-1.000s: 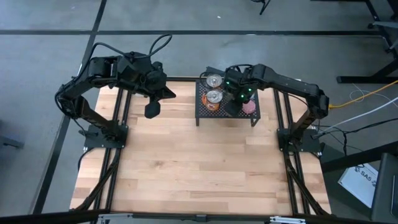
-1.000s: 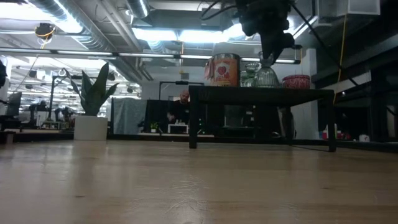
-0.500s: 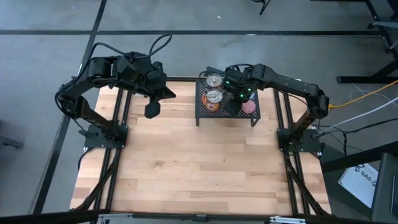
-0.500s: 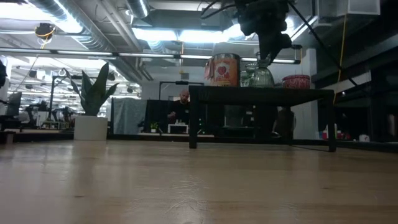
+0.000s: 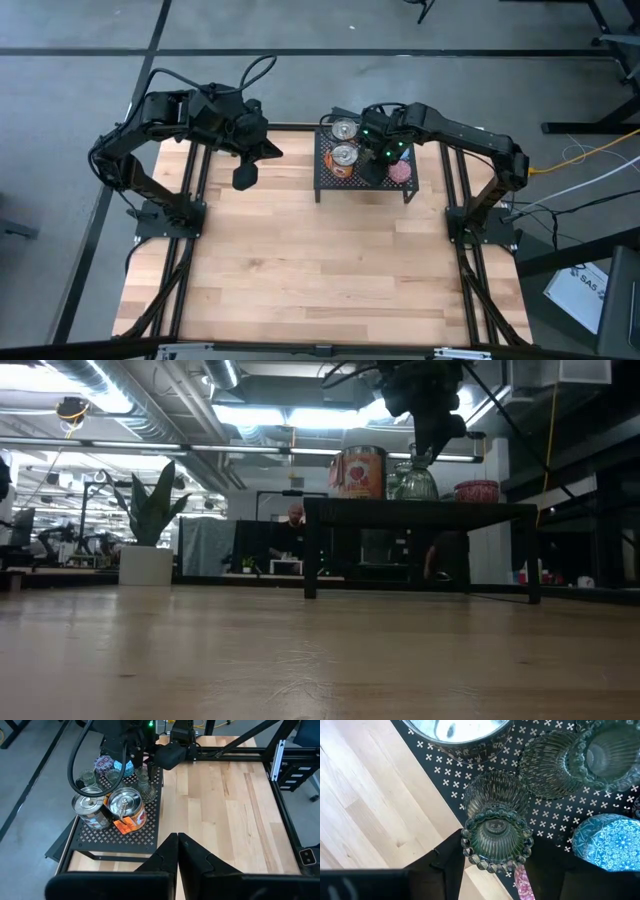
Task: Pick & Place candle stick holders
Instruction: Put the green vase candle holder on the shelf aligned with the other green vase candle holders, then return to Home Position
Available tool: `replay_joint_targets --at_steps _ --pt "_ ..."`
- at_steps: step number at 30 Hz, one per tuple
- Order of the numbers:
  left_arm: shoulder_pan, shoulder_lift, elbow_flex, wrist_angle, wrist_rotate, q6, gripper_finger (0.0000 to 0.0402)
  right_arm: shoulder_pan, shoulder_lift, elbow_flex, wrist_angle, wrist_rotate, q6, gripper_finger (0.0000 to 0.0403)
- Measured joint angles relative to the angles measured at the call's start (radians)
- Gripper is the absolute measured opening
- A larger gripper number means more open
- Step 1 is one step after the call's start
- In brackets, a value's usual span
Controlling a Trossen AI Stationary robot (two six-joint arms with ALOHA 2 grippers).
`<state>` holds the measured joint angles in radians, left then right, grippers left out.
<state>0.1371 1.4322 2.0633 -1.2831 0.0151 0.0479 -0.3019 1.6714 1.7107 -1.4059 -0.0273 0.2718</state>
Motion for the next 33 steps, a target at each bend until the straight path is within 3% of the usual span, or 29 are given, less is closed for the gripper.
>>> replay_joint_targets --at_steps 21,33 --pt "0.0 0.0 0.0 0.0 0.0 -0.008 0.0002 -0.002 0.0 0.0 0.039 0.045 -0.001 0.0229" --pt "0.0 0.0 0.0 0.0 0.0 -0.008 0.0007 -0.002 -0.003 0.058 0.034 0.053 -0.021 0.0285"
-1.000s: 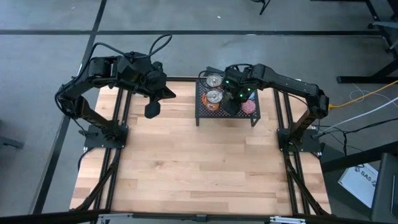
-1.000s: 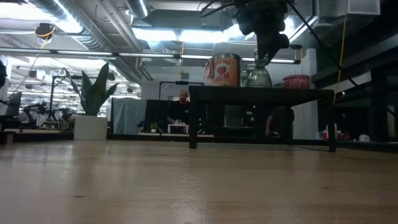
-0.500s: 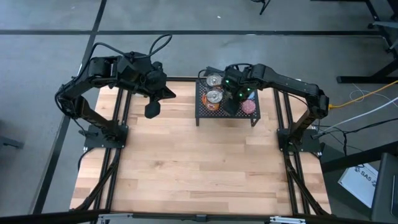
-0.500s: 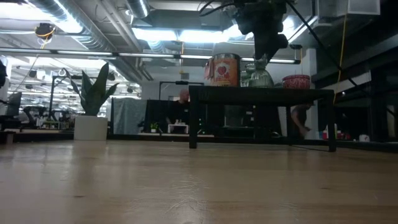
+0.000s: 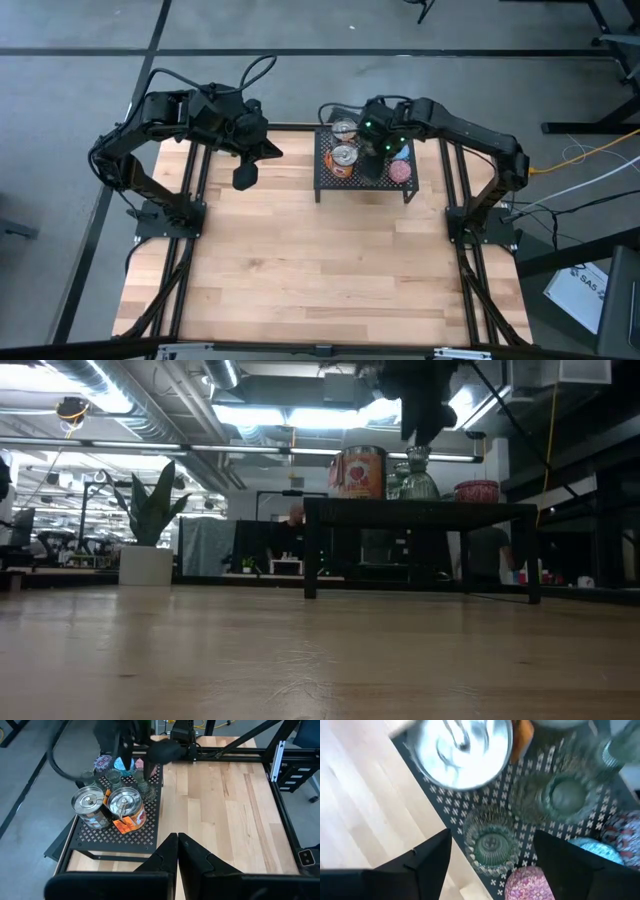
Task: Pick & Place candle stick holders
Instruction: Return to Home Position
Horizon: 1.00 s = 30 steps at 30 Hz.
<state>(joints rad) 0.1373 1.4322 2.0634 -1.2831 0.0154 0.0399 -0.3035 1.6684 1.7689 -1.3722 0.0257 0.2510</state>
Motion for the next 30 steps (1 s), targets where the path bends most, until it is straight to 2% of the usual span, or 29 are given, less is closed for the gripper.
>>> replay_joint_targets --at_steps 7,12,22,30 --pt "0.0 0.0 0.0 0.0 0.0 0.0 0.0002 0.004 0.0 0.157 -0.014 -0.005 -0.009 0.0279" --pt "0.0 0.0 0.0 0.0 0.0 0.0 0.0005 0.038 -0.001 0.208 -0.058 -0.026 -0.005 0.0259" --pt "0.0 0.0 0.0 0.0 0.0 0.0 0.0002 0.141 -0.001 0.208 -0.154 -0.029 0.022 0.0174" --pt "0.0 0.0 0.0 0.0 0.0 0.0 0.0007 0.177 -0.001 0.16 -0.199 -0.029 0.047 0.0099"
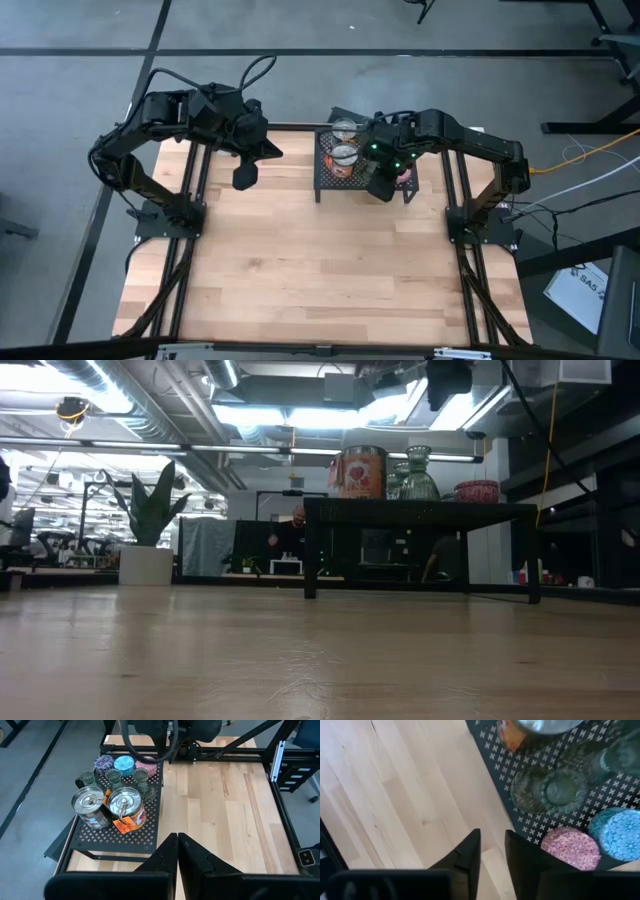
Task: Pick & Place candle stick holders
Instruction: Return to Home Position
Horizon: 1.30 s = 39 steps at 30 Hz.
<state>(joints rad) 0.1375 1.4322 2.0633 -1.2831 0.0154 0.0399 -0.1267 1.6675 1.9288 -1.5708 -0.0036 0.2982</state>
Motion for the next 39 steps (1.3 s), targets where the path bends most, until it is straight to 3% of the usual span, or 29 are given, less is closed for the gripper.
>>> replay_joint_targets --at_steps 11,19,27,32,39 --pt "0.0 0.0 0.0 0.0 0.0 0.016 0.0004 0.011 0.0 -0.164 0.035 0.013 -0.037 0.0042" --pt "0.0 0.0 0.0 0.0 0.0 0.016 0.0006 0.03 -0.022 -0.179 0.091 0.035 -0.102 0.0023" --pt "0.0 0.0 0.0 -0.002 -0.074 0.009 0.0002 0.032 -0.158 -0.179 0.203 -0.022 -0.208 0.0015" --pt "0.0 0.0 0.0 0.104 -0.063 0.0 0.0007 0.027 -0.279 -0.178 0.248 -0.03 -0.307 0.0015" --pt "0.002 0.007 0.0 0.117 -0.081 0.021 0.0002 -0.009 -0.411 -0.207 0.271 -0.026 -0.378 0.0015"
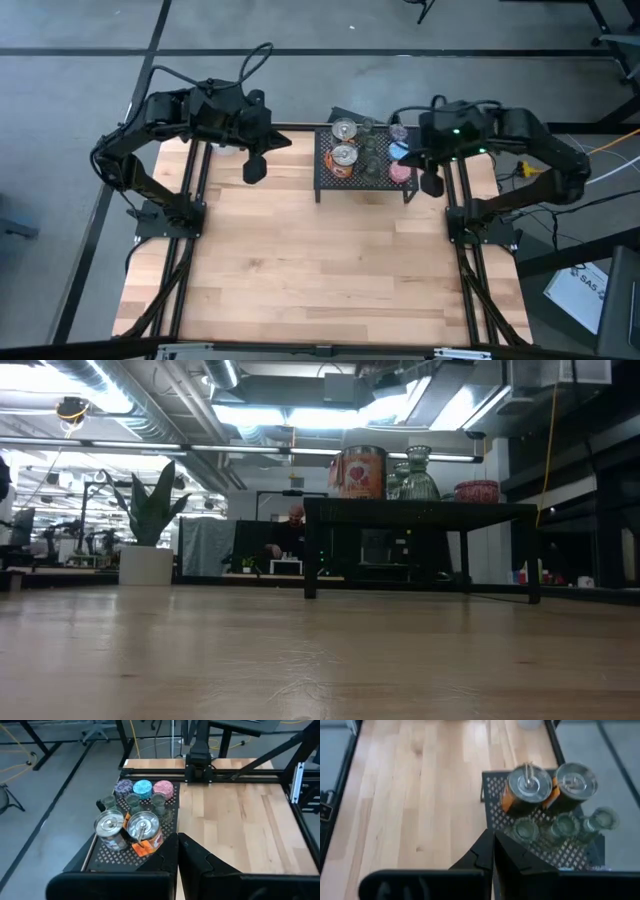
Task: Pick & Place candle stick holders
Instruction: Return to Home Position
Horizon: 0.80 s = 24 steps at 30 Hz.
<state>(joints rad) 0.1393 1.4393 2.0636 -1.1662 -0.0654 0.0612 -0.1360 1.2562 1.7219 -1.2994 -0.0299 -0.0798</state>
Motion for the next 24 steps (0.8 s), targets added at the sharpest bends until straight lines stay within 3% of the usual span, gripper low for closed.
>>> replay_joint_targets --at_steps 12,17,24 --pt "0.001 0.028 -0.059 0.132 0.177 0.058 0.0002 -0.009 -0.275 -0.395 0.285 -0.063 -0.033 0.0015" --pt "0.037 0.024 -0.125 0.163 0.247 0.048 0.0001 -0.008 -0.365 -0.537 0.368 -0.065 -0.054 0.0015" --pt "0.106 0.021 -0.177 0.207 0.363 0.004 0.0001 -0.022 -0.47 -0.706 0.447 -0.155 -0.089 0.0015"
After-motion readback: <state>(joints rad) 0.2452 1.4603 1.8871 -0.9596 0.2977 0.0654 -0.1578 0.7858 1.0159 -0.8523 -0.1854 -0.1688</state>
